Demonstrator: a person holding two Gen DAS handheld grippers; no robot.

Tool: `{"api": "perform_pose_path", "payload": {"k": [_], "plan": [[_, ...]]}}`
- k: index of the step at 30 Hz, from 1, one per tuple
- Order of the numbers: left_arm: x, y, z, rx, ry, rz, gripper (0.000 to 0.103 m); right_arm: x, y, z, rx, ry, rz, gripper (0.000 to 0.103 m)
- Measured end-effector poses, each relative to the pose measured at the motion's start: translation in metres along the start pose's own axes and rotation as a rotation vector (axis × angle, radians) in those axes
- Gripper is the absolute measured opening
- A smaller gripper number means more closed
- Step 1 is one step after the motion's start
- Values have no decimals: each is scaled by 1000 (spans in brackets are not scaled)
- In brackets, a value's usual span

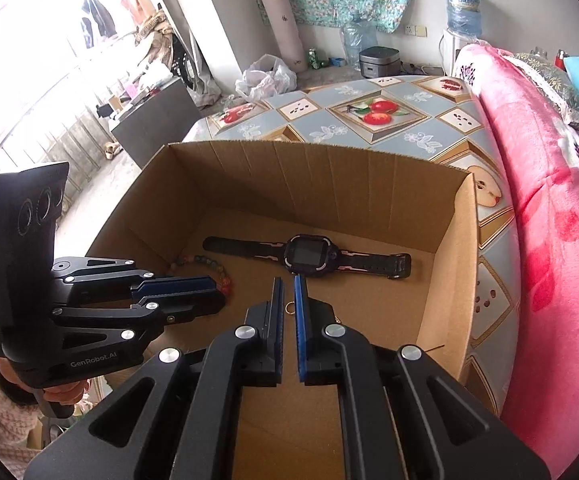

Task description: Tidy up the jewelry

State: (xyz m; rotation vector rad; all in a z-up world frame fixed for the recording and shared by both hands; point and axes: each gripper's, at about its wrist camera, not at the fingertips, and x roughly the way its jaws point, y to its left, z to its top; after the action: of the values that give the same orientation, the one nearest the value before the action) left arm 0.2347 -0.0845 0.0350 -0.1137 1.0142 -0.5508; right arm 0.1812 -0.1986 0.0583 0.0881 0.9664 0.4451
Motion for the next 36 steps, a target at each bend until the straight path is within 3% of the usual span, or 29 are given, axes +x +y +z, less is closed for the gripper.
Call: {"api": "perform_pose_path", "payload": {"k": [9, 11, 18, 24, 30, 36], "plan": [[-62, -15, -23, 91, -193, 29, 35, -57, 18, -26, -14, -144, 48, 9], [-83, -17, -36, 109, -249, 40, 40, -72, 20, -39, -9, -180, 60, 19], [-128, -15, -85, 137, -351, 78, 61, -105, 28, -98, 2, -251, 38, 36], [-137, -10, -129, 125, -340, 71, 72, -99, 34, -152, 21, -199, -21, 42], [-114, -14, -161, 135, -275, 99, 74, -61, 34, -192, 89, -83, -17, 42], [-73, -20, -181, 142, -216, 164, 73, -26, 42, -209, 111, -32, -39, 41]]}}
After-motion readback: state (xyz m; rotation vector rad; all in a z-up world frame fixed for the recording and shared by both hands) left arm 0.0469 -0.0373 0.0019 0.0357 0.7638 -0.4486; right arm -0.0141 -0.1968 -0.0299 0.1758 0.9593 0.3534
